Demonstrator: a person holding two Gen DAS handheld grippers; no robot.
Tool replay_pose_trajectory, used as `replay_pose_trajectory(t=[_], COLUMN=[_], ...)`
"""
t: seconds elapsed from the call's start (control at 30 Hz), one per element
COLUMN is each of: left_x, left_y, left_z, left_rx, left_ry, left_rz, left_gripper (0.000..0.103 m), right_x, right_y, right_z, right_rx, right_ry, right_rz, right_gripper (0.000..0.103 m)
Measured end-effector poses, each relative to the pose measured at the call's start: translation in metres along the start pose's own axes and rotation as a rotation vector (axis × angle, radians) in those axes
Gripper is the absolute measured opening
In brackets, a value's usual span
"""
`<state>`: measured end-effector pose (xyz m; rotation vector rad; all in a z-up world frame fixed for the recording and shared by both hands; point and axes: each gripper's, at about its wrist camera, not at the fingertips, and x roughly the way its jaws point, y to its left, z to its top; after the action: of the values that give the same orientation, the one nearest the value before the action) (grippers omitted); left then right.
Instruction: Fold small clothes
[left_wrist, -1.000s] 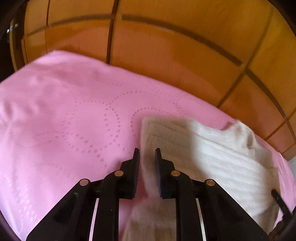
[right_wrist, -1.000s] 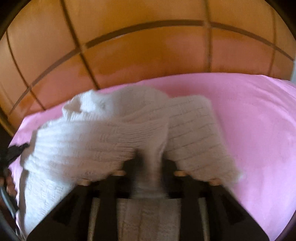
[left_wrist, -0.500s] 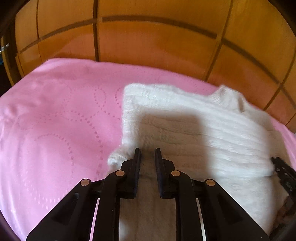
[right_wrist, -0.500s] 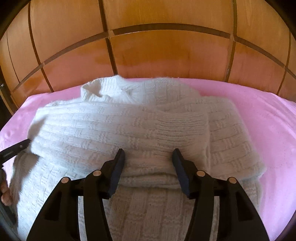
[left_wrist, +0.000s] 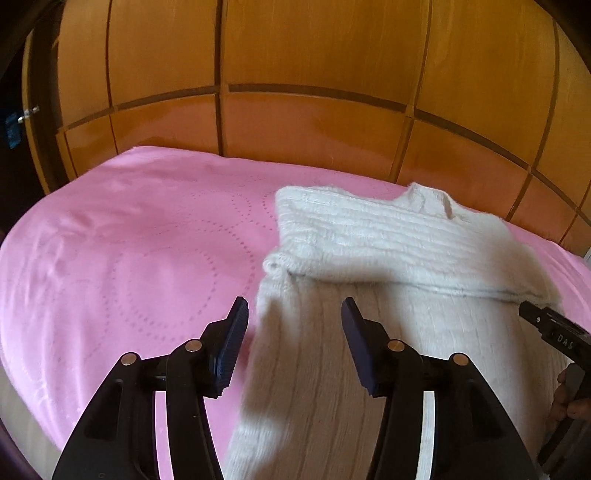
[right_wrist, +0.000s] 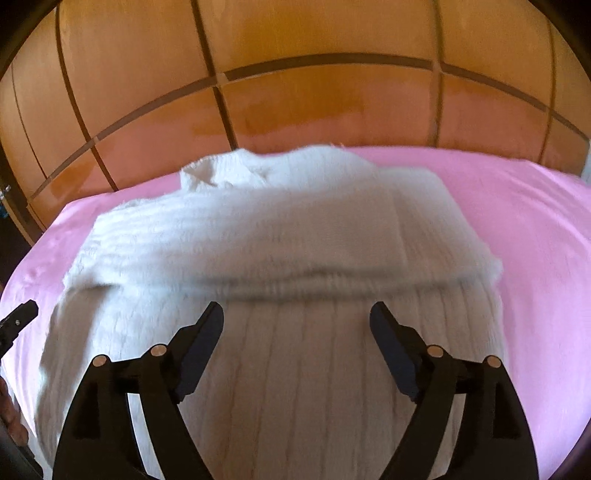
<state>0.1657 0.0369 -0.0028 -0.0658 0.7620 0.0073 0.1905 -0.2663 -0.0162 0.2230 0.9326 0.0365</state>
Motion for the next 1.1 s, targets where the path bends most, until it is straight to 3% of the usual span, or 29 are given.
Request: replay_pose_trajectory(t=[0.37,0.67,0.93,1.1], left_x=[-0.027,-0.035,-0.037,-0.045], left_y=[0.007,0.013,0.025,0.033], left_z=[-0.028,-0.047,-0.064,-0.079], left_rx=[-0.011,-0.012,-0.023,0.015], left_ry=[0.014,0.050,0.089,0.129], left_rz=[-0.044,-0.045,-0.042,-0.095], left_gripper=[0.052,0.052,0.052,0.052], right_x=[-0.029,-0.050,-0.073,-0.085], right_y=[-0.008,-0.015,-0.034,-0.059], right_z=[-0.043,-0.056,-0.063,-0.073], right_rx=[-0.019,-0.020,0.005,0.028], right_ry=[0.030,0.042,0.042,0.076], right_rz=[-0.017,-0.013,-0.069,-0.114], right_gripper=[0.087,0.090,0.091,0.092])
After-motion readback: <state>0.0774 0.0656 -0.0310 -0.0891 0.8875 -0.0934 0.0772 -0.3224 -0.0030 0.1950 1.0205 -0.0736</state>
